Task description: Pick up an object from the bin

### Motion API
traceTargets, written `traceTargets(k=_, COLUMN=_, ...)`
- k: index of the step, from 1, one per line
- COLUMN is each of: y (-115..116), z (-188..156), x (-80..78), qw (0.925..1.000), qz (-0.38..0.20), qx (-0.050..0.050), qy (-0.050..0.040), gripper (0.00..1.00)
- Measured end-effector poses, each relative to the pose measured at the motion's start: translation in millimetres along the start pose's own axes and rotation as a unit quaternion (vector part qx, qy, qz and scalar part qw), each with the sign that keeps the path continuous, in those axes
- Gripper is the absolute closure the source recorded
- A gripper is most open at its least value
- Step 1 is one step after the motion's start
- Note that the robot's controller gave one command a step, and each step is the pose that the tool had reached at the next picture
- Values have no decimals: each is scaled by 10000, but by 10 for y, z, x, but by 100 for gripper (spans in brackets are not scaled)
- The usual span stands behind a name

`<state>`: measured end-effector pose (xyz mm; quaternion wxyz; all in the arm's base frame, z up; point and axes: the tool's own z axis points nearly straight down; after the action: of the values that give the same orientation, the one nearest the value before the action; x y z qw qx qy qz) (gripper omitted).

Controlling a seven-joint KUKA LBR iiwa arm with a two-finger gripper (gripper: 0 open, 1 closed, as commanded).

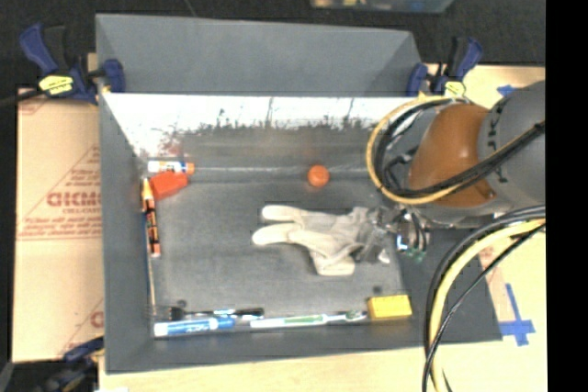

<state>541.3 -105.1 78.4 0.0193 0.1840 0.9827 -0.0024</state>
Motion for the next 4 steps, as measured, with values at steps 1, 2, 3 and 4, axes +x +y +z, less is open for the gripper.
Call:
traceTargets(k=1, y=72, z=53, x=153, qw=9974, qz=726, qx=-3, qy=-37, gripper=100)
traceTargets(k=2, y=72, z=53, x=152, qw=9974, qz=719, qx=-2, qy=-37, gripper=100)
traceTargets(k=3, y=8, z=-549, x=169, qw=9962, qz=864, qx=-14, qy=-79, gripper=100)
traceTargets(k=4, y=231, z=-1039, x=-40, qw=9975, qz=698, qx=-13, qy=-62, gripper=100)
